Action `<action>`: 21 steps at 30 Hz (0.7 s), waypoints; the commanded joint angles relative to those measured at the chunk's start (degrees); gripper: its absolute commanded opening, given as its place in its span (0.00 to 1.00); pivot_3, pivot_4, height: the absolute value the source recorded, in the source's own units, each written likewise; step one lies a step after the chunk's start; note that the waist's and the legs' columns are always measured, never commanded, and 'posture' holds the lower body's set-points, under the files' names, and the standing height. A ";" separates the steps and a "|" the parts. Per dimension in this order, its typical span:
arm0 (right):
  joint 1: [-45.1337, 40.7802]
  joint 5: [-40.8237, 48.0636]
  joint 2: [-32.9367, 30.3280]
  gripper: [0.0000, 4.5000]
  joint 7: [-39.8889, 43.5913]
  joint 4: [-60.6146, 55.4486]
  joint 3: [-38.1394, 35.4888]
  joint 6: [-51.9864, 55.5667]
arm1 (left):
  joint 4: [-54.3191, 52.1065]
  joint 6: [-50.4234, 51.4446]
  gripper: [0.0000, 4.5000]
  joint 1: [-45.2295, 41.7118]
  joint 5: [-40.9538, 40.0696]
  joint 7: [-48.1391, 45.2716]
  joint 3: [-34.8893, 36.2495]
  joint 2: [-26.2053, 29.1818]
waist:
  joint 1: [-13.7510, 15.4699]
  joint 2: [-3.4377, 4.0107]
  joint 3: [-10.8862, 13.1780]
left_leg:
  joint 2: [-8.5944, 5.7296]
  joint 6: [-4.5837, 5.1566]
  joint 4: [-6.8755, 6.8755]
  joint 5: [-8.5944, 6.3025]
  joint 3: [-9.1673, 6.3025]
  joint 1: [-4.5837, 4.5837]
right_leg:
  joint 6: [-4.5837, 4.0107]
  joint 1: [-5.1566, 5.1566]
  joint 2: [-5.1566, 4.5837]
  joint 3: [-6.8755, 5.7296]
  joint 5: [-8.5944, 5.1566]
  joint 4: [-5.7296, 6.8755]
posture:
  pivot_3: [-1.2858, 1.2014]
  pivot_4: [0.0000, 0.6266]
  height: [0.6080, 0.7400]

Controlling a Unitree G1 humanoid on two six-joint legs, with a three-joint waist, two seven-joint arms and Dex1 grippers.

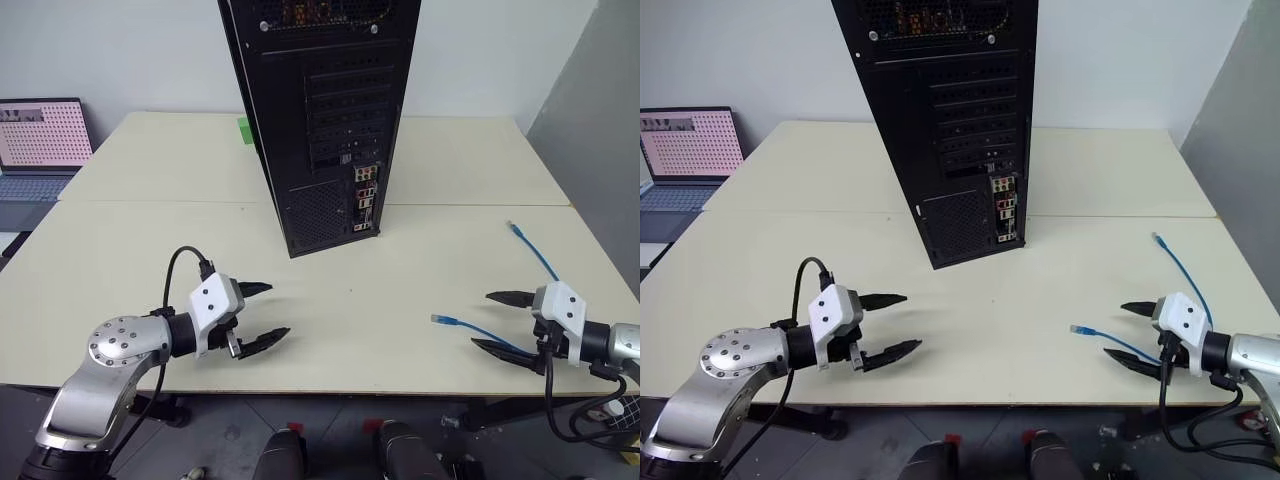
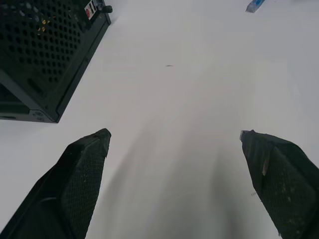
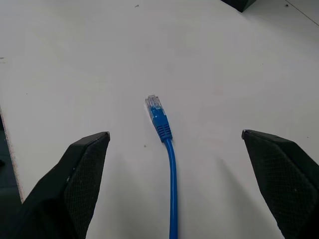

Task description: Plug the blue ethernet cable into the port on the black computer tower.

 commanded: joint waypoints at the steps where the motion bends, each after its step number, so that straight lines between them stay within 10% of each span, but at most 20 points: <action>1: -0.43 0.03 -0.44 1.00 0.04 -0.46 -1.49 -0.89 | -2.19 -0.40 0.99 -0.69 -1.19 -0.41 0.42 0.73 | 0.00 0.00 0.00 | 0.00 0.00 0.00 0.00 0.00 0.00 | 0.00 0.00 0.00 0.00 0.00 0.00 | 0.52 0.24 1.00; 21: -3.45 -2.57 1.30 1.00 -4.95 -2.17 3.96 6.89 | -0.83 -0.28 0.99 -9.37 2.94 -2.78 -12.40 -0.83 | -0.01 -0.01 -0.01 | -0.02 0.00 0.03 0.00 0.00 0.00 | 0.01 0.01 0.01 0.00 0.00 0.03 | 0.52 0.24 1.00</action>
